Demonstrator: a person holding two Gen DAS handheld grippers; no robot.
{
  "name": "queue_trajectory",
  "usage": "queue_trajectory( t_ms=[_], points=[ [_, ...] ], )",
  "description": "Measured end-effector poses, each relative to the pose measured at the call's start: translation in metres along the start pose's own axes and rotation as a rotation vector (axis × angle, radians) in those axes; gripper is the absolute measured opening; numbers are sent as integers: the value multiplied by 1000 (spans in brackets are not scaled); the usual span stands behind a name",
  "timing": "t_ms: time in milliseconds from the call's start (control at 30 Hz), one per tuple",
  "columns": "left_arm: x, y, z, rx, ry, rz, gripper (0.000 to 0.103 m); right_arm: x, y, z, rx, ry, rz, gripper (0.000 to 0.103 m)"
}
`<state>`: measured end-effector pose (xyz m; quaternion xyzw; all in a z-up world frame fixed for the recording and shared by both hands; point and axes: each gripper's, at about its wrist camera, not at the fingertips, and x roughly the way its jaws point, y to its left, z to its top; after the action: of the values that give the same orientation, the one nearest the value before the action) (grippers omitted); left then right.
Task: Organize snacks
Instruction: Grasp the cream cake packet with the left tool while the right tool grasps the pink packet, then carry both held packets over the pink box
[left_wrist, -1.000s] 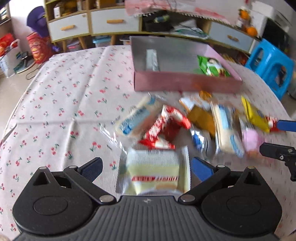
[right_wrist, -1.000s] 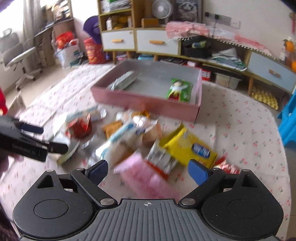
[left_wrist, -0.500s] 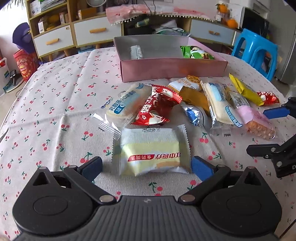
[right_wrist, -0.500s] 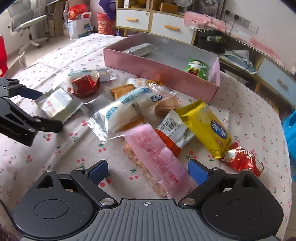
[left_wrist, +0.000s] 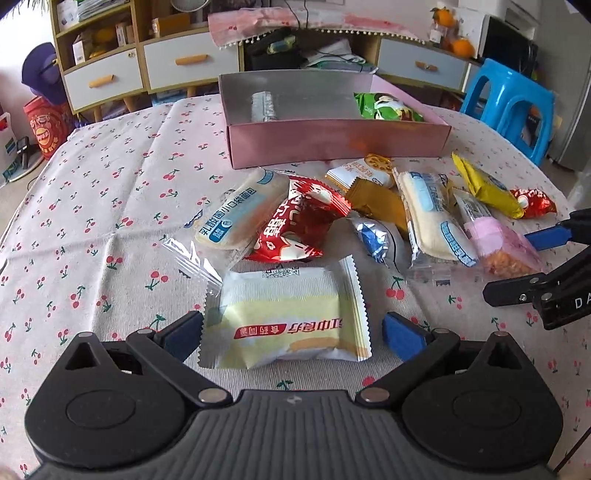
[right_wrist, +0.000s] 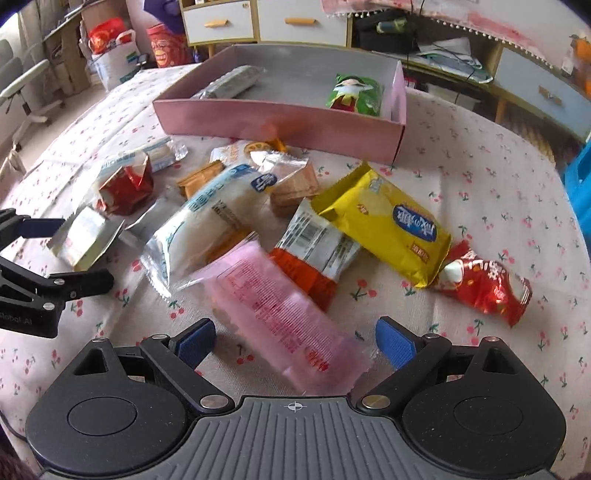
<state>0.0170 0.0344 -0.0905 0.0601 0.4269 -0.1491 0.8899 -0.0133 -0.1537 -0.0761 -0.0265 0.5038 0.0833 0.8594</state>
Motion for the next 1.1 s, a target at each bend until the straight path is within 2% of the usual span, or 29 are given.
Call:
queue_trajectory(
  t_ms=[200, 333, 433, 533, 667, 800, 900, 1100],
  points=[
    [0, 1, 2, -20, -6, 13, 96, 2, -2, 0, -34, -29, 3, 95],
    [-2, 3, 4, -33, -10, 21, 86, 2, 1, 3, -61, -46, 0, 93],
    [-4, 6, 4, -48, -8, 16, 84, 2, 2, 4, -66, -40, 5, 91],
    [-5, 7, 6, -62, -3, 11, 78, 1, 5, 4, -77, -37, 13, 85],
    [-8, 8, 8, -77, 5, 8, 70, -3, 8, 6, -82, -26, 37, 59],
    [-8, 9, 9, -90, 11, 8, 67, -6, 12, 8, -85, -15, 42, 43],
    [-10, 10, 10, -97, 16, 10, 63, -7, 10, 10, -62, 0, 49, 36],
    [-11, 12, 12, -120, 33, -9, 62, -13, 8, 12, -19, 22, 90, 34]
  ],
)
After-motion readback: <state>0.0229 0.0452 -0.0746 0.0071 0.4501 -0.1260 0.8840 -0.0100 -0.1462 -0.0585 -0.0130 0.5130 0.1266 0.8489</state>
